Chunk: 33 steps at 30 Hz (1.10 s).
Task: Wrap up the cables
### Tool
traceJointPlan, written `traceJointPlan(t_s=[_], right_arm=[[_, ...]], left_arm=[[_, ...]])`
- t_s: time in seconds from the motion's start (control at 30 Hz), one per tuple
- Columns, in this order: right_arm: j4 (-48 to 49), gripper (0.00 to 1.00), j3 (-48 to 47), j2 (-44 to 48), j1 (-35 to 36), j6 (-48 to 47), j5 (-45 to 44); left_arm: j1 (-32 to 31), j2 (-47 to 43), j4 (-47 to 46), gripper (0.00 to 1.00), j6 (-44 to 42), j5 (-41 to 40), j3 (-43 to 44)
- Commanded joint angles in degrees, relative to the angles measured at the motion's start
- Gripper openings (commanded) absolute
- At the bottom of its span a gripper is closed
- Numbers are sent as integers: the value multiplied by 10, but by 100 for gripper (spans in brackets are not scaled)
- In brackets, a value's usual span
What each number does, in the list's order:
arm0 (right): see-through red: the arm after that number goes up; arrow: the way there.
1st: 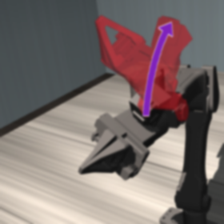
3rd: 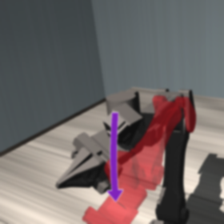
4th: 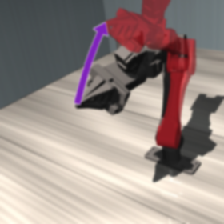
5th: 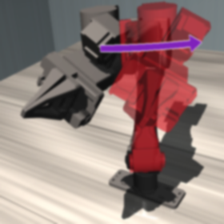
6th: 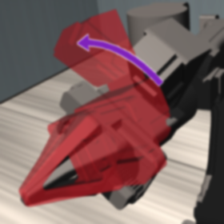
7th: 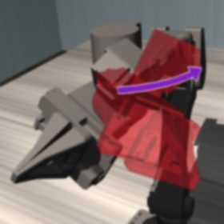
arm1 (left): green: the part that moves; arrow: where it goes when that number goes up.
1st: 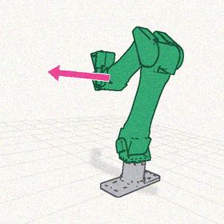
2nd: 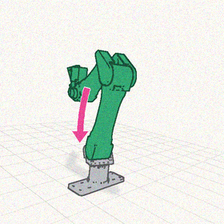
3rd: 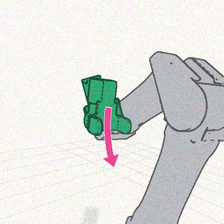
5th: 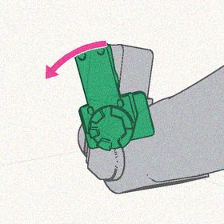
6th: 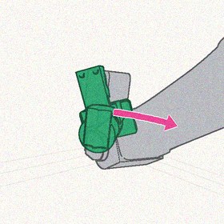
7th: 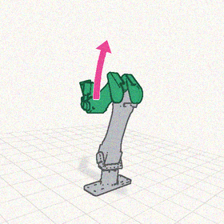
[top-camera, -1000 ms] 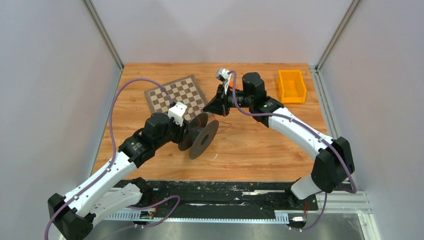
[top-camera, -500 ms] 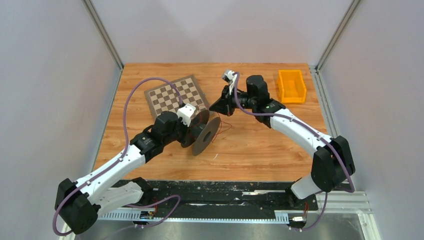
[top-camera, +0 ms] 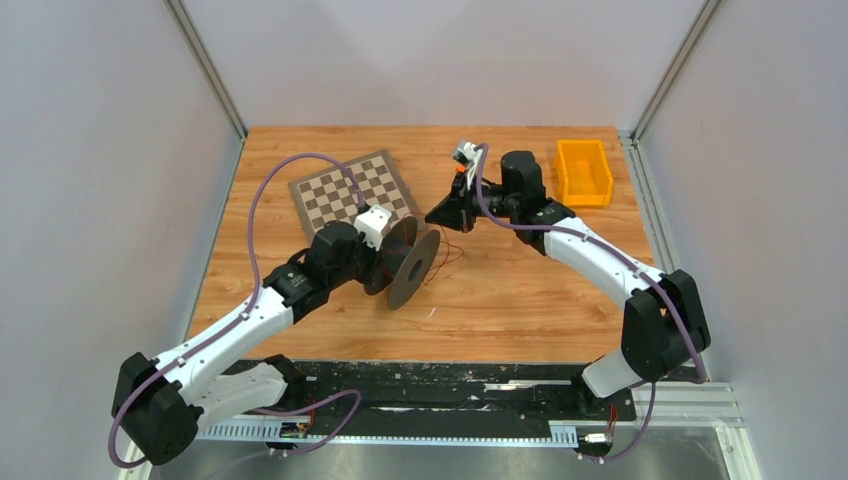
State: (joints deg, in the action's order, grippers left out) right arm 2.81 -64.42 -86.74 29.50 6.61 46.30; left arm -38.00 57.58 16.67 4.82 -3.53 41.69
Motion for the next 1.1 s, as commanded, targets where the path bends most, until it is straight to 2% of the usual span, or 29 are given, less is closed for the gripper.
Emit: traceJointPlan(t_s=[0.0,0.13,0.33,0.83,1.07], right_arm=[[35,0,-8,22,13,6,40],[55,0,-10,27,16,37,30],[117,0,-4,26,16,116,29],[214,0,18,49,16,218,31],[218,0,21,56,16,227,17]], left_arm=[[0,3,-2,31,16,-11,22],[1,-11,-12,41,22,-4,13],[0,-29,-37,47,14,-3,-8],[0,-43,-44,50,5,0,-25],[0,-50,-45,48,3,-12,-30]])
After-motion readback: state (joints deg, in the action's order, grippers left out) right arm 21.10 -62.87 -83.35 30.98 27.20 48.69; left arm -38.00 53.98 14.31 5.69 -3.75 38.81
